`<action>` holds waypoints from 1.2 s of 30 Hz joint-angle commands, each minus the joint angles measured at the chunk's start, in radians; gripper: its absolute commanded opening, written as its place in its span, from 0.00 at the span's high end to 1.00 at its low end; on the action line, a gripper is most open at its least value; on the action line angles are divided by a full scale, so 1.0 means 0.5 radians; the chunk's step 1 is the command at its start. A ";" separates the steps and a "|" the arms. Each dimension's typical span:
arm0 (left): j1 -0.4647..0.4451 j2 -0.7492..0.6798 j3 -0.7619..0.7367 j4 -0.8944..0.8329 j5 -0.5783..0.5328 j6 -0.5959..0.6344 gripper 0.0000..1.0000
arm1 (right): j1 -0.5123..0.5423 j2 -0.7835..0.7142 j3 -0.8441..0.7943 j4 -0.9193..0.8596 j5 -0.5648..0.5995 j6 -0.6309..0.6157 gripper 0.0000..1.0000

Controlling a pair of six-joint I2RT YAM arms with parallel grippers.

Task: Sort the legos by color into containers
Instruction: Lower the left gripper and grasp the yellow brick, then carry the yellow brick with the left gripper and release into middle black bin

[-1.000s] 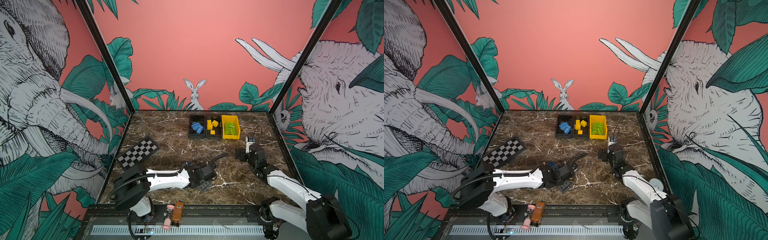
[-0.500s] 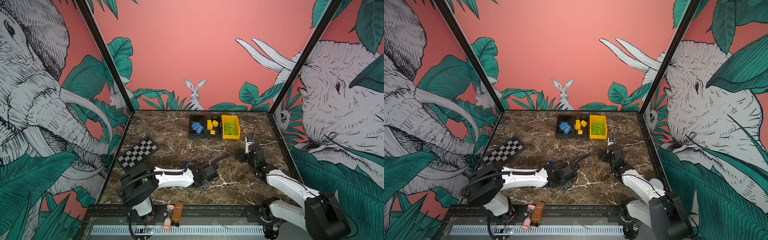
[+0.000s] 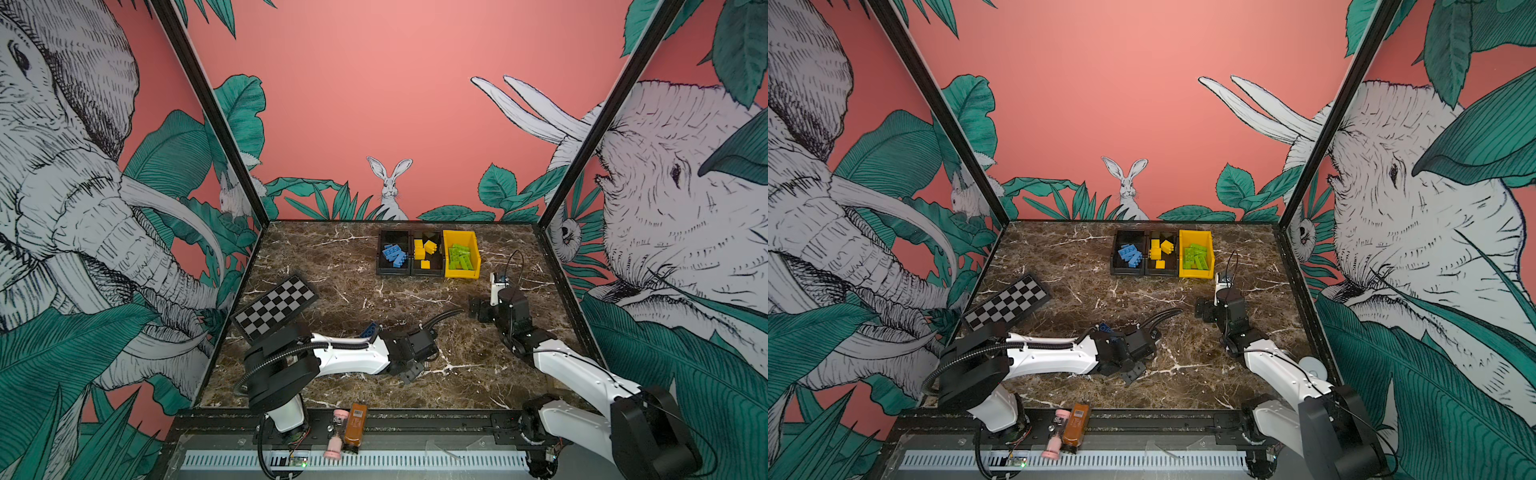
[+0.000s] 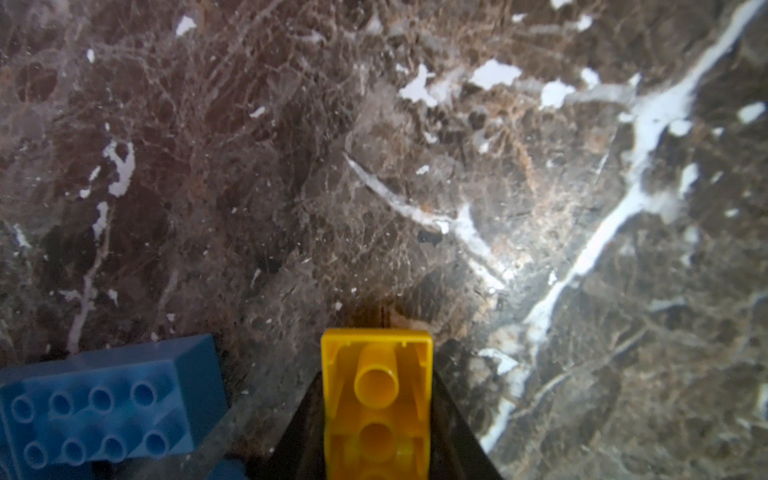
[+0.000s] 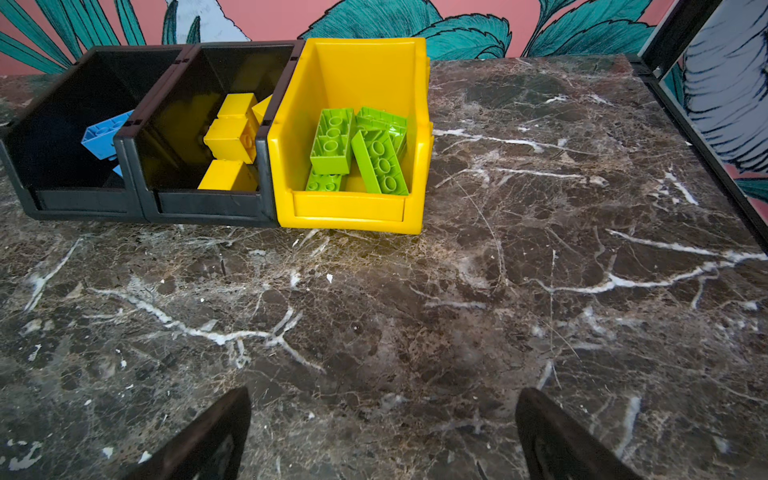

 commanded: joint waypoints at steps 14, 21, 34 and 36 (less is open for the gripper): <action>0.456 0.109 0.617 0.181 0.058 0.522 0.89 | -0.004 0.109 0.003 0.135 -0.096 -0.013 0.02; 0.755 0.625 1.351 0.243 0.182 0.771 0.90 | -0.003 0.116 0.027 0.090 -0.202 -0.097 0.02; 0.991 1.385 2.380 0.084 0.278 0.947 0.88 | -0.004 0.254 -0.012 0.236 -0.352 -0.076 0.02; 0.991 1.436 2.447 0.065 0.283 0.976 0.85 | -0.007 0.268 -0.014 0.259 -0.349 -0.077 0.02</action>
